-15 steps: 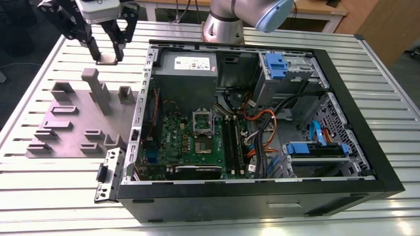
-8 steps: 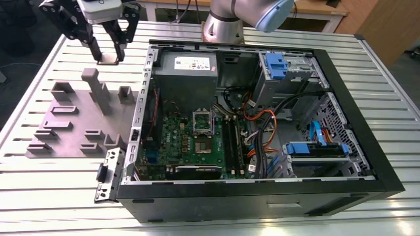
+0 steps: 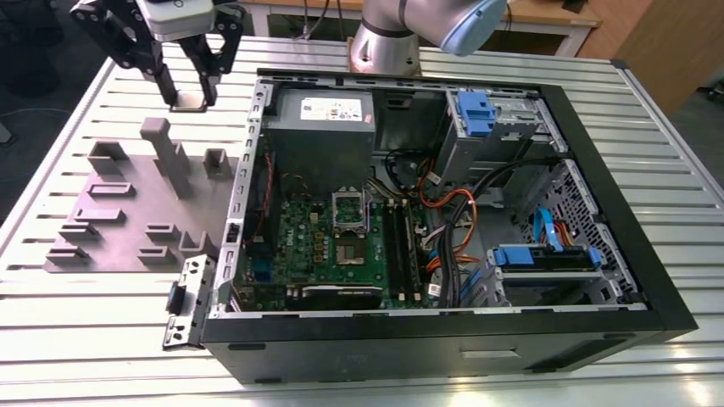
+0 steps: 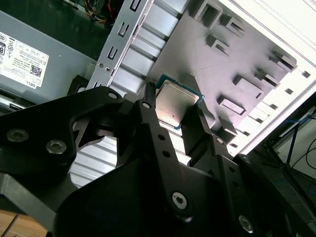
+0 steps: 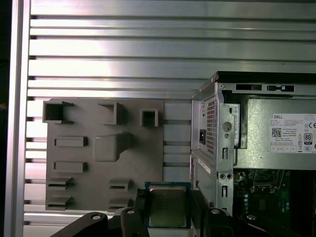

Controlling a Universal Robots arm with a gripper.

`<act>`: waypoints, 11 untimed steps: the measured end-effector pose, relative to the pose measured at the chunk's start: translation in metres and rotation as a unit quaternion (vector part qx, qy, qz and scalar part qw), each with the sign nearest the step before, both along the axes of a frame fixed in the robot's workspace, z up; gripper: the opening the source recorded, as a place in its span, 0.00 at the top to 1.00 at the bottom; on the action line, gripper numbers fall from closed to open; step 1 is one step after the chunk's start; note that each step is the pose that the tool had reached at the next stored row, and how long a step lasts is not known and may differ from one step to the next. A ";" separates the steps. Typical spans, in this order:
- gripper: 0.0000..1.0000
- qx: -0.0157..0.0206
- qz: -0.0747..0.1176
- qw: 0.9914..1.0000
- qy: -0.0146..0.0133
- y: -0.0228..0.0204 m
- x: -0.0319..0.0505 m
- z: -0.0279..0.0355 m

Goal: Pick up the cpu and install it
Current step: 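Pick up the cpu and move it towards the insertion slot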

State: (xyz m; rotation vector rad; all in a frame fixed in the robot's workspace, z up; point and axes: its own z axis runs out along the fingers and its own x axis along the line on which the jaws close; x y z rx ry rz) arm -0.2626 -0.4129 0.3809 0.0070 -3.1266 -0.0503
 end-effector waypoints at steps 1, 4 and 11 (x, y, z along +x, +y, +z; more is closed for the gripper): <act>0.55 0.000 0.000 1.000 0.000 0.0000 0.0002 0.0000; 0.55 0.000 0.000 1.000 0.000 0.0000 0.0007 0.0000; 0.55 0.000 0.000 1.000 0.000 0.0000 0.0022 0.0000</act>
